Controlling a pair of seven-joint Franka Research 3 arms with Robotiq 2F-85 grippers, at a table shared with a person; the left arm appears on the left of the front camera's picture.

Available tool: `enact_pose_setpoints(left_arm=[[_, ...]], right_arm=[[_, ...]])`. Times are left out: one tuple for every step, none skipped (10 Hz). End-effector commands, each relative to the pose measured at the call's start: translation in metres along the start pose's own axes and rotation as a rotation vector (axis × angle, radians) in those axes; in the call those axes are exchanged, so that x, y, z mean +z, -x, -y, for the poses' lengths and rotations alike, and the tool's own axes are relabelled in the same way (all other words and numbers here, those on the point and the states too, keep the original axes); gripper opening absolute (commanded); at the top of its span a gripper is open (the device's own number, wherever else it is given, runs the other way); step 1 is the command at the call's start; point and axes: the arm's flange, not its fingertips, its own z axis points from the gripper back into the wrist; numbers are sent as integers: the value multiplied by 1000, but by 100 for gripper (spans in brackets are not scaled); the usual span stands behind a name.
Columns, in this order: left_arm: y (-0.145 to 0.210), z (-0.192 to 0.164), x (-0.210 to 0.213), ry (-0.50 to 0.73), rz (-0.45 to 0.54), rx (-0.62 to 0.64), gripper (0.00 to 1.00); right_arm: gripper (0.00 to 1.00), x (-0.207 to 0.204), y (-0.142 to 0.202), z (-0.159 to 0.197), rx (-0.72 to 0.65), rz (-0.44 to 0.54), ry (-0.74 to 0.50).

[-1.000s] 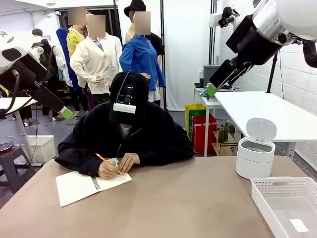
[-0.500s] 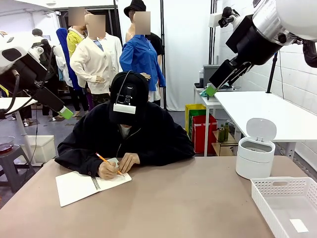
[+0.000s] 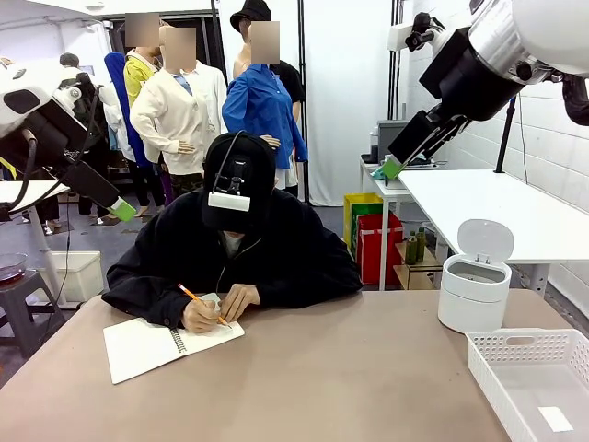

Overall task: Sort the paper based on its condition.
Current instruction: If a person hands you a paper, place it in the Organizing basket , and if it's crumpled, put it in the Trash can.

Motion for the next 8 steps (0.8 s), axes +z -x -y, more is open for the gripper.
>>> enact_pose_setpoints(left_arm=[[-2, -1, 0, -5, 0, 13, 100], [-5, -1, 1, -8, 3, 14, 100], [-7, -3, 3, -23, 22, 28, 100], [-9, -5, 7, -27, 54, 38, 100], [-10, -7, 10, -22, 69, 46, 100], [-11, -6, 13, -20, 73, 42, 100], [-13, -7, 18, -9, 84, 39, 100], [-13, -9, 21, -10, 89, 37, 100]], right_arm=[[100, -1, 0, -3, -10, 20, -19], [100, -2, -1, -3, -8, 34, -24], [100, -3, 0, -3, -3, 49, -32], [100, -4, -1, -2, -1, 64, -45], [100, -4, -1, -2, -3, 67, -57], [100, -5, -1, -2, -7, 72, -59], [100, -4, -2, -2, -8, 78, -56], [100, -2, -2, 0, -10, 91, -45]])
